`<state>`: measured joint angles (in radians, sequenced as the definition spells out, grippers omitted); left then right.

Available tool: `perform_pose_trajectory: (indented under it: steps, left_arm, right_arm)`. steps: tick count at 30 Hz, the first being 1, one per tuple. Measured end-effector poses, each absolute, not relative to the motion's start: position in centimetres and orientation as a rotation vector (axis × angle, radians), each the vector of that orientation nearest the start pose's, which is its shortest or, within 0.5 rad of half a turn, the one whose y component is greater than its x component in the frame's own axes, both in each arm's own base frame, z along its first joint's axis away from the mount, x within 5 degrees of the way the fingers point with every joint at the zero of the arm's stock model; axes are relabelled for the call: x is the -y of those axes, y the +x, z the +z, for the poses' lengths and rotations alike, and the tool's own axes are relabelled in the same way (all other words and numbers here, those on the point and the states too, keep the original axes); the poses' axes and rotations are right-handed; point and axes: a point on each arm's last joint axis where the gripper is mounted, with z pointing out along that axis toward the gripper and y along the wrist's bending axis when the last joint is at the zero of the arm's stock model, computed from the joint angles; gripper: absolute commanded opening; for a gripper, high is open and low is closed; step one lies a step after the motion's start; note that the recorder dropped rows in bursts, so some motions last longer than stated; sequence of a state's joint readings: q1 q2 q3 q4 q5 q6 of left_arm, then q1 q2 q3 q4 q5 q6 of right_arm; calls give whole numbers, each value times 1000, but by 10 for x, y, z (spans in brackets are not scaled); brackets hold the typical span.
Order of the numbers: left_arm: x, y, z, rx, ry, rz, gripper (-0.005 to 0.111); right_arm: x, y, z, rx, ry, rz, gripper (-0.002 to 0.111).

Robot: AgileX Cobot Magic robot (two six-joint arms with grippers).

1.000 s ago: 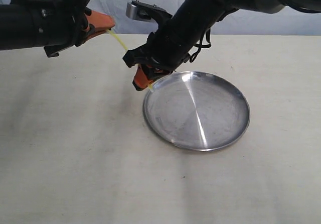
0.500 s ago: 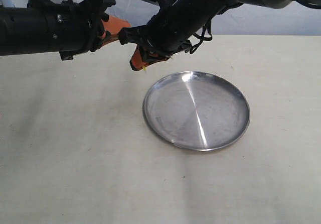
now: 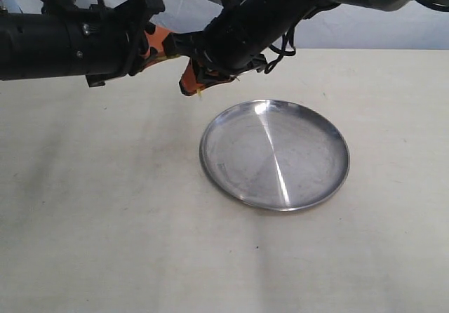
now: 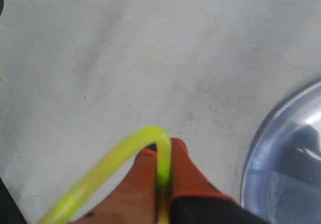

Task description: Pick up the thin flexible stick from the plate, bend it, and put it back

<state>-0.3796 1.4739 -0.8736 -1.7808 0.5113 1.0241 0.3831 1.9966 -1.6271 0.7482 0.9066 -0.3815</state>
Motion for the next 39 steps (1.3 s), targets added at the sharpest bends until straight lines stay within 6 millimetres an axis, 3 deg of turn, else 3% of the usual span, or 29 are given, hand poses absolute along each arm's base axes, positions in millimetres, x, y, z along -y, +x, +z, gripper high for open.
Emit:
perform_pose_trajectory:
  steps: [9, 21, 28, 39]
  left_arm:
    - [156, 277, 273, -2135, -88, -1193, 0]
    - [157, 279, 276, -2125, -90, -1179, 0]
    - [162, 273, 277, -2130, 6, -1241, 0]
    - [161, 269, 271, -2190, 120, -1171, 0]
  right_arm:
    - [-206, 386, 250, -2538, -703, 837, 0]
    - [-202, 379, 265, -2475, -828, 801, 0]
    - [-201, 376, 266, -2473, -893, 804, 0]
    - [-201, 371, 266, -2459, -1006, 811, 0]
